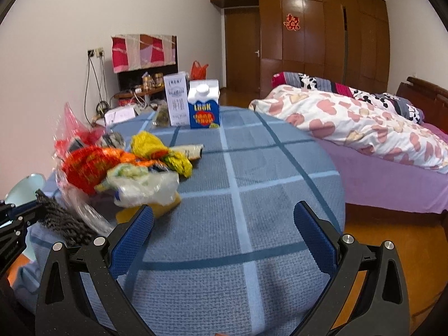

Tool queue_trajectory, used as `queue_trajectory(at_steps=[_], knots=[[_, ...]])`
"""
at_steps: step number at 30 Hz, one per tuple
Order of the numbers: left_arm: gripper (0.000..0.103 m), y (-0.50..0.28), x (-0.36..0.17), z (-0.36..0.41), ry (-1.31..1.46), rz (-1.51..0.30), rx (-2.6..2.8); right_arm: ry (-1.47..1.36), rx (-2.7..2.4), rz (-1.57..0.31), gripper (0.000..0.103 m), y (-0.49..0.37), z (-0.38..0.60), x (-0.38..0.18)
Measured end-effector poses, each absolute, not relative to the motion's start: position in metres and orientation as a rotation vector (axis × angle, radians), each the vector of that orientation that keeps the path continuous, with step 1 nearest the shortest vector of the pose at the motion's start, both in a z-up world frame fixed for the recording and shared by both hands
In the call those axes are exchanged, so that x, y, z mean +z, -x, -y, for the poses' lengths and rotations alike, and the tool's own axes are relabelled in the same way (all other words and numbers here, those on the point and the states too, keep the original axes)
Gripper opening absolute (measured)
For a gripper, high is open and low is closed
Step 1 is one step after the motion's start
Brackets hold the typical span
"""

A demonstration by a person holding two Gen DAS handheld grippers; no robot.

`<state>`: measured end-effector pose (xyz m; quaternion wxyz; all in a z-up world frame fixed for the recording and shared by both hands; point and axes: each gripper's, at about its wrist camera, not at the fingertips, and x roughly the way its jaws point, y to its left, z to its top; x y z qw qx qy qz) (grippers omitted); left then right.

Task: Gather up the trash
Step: 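Reach the left tool to the dark mesh scrubber and close on it, then lift the scrubber with the left tool while the right tool grasps the orange wrapper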

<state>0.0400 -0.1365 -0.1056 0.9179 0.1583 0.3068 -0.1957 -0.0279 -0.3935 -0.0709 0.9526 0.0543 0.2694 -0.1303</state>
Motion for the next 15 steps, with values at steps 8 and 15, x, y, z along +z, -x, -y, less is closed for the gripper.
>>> queue_trajectory(at_steps=[8,15], knots=[[0.01,-0.039,-0.075,0.098,-0.282,-0.581,-0.36,-0.107,-0.222,-0.524,0.098,0.014,0.376,-0.057],[0.01,-0.05,-0.068,0.063,-0.231,-0.579,-0.266,-0.053,-0.191,-0.537,0.098,-0.014,0.352,-0.056]])
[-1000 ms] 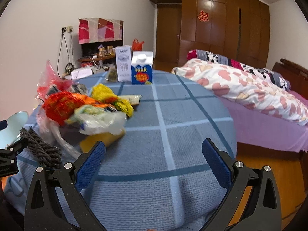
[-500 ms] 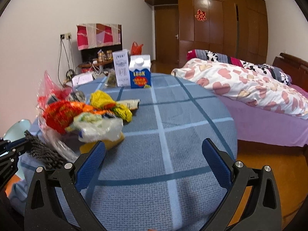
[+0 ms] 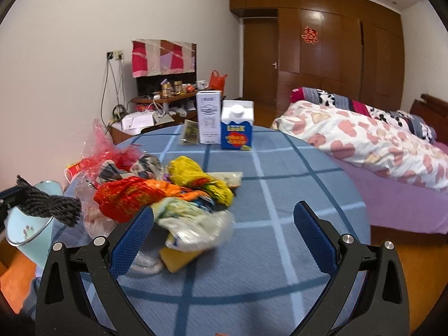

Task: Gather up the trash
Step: 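Lift the scrubber with the left tool while the right tool grasps the orange wrapper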

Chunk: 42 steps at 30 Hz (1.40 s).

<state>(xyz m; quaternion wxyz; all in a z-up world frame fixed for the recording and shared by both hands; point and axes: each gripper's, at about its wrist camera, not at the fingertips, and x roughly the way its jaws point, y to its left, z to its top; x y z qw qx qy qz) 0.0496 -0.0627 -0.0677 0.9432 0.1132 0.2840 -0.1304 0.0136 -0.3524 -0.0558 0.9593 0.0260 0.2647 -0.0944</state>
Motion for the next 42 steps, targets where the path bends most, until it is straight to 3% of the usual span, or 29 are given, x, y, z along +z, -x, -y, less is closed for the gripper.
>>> queue_trajectory(at_steps=[19,21,23,27,29,31,32,42], knots=[[0.01,-0.059,-0.064,0.035,-0.221,-0.566,-0.172,-0.066,-0.111,-0.616,0.097,-0.067,0.308,-0.053],[0.01,-0.059,-0.063,0.03,-0.217,-0.565,-0.163,-0.067,-0.098,-0.64,0.086,-0.071,0.305,-0.057],[0.01,-0.06,-0.062,0.025,-0.212,-0.56,-0.159,-0.087,-0.058,-0.696,0.06,-0.074,0.305,-0.066],[0.01,-0.063,-0.061,0.019,-0.197,-0.568,-0.16,-0.11,-0.032,-0.717,0.047,-0.063,0.31,-0.071],[0.01,-0.062,-0.062,0.019,-0.197,-0.568,-0.163,-0.129,-0.021,-0.722,0.033,-0.06,0.315,-0.07],[0.01,-0.06,-0.062,0.022,-0.2,-0.567,-0.17,-0.131,-0.015,-0.723,0.024,-0.058,0.316,-0.071],[0.01,-0.06,-0.061,0.023,-0.201,-0.566,-0.171,-0.135,-0.011,-0.724,0.012,-0.057,0.317,-0.072],[0.01,-0.054,-0.052,0.016,-0.186,-0.538,-0.176,-0.093,0.003,-0.645,0.01,-0.031,0.31,-0.041]])
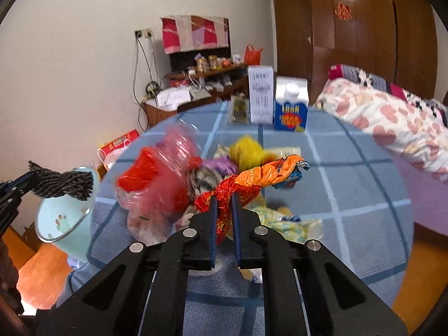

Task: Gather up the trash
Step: 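Lift the scrubber with the left tool while the right tool grasps the orange wrapper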

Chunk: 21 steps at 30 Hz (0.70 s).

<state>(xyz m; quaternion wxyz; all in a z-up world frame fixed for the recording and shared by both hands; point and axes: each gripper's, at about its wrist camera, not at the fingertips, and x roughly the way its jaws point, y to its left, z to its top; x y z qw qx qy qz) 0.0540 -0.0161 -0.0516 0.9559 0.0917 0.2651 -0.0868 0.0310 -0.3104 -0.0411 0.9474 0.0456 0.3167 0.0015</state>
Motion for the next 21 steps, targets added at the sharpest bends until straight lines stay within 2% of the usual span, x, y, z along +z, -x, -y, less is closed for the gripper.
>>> queue_trajectory(at_steps=[8,21], knots=[[0.01,-0.052,-0.04,0.002,-0.176,-0.512,-0.126,-0.023,0.067,-0.542,0.01,-0.021,0.283,-0.002],[0.01,-0.07,-0.043,-0.041,-0.165,-0.559,0.035,0.063,0.168,-0.498,0.01,-0.041,0.233,0.019]])
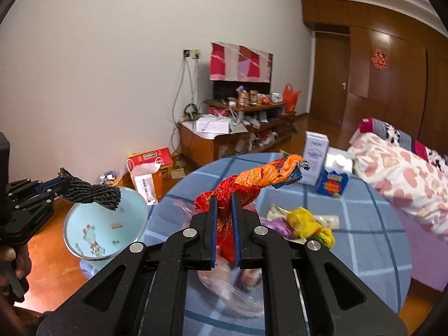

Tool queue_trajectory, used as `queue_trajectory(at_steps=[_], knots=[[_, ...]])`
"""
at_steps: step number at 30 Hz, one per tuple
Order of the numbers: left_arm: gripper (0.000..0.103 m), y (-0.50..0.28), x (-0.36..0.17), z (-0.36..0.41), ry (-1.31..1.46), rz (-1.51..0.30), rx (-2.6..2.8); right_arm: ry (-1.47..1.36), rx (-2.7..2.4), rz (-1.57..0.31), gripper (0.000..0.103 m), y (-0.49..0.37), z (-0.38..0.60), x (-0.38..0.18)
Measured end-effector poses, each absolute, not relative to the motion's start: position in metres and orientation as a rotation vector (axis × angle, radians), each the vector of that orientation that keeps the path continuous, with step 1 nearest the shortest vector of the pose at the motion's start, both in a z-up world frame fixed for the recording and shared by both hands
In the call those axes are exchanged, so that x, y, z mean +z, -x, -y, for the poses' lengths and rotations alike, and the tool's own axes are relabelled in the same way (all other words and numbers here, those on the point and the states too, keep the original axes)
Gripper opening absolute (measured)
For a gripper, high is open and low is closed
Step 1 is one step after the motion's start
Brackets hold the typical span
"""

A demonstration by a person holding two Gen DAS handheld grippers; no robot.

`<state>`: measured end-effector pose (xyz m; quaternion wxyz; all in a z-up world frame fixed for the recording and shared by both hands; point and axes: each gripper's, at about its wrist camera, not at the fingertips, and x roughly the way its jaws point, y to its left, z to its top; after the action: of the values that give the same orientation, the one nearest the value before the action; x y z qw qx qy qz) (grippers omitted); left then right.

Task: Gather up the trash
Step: 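Lift the scrubber with the left tool while the right tool grasps the orange wrapper, then carry both items over the light-blue bin and open both tools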

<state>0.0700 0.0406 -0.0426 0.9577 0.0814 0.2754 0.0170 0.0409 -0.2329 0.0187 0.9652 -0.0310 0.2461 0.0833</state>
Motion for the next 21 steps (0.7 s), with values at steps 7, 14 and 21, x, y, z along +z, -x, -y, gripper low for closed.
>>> queue_trajectory(at_steps=[7,14,21], knots=[[0.01,-0.072,-0.045,-0.055,-0.163,-0.567,0.082,0.091,0.239,-0.514,0.01,-0.056,0.204,0.015],[0.01,-0.072,-0.045,-0.07,-0.162,-0.568,0.124,0.121,0.306,-0.543,0.01,-0.071,0.18,0.006],[0.01,-0.072,-0.049,-0.084,-0.161,-0.572,0.16,0.142,0.363,-0.559,0.01,-0.081,0.158,-0.002]])
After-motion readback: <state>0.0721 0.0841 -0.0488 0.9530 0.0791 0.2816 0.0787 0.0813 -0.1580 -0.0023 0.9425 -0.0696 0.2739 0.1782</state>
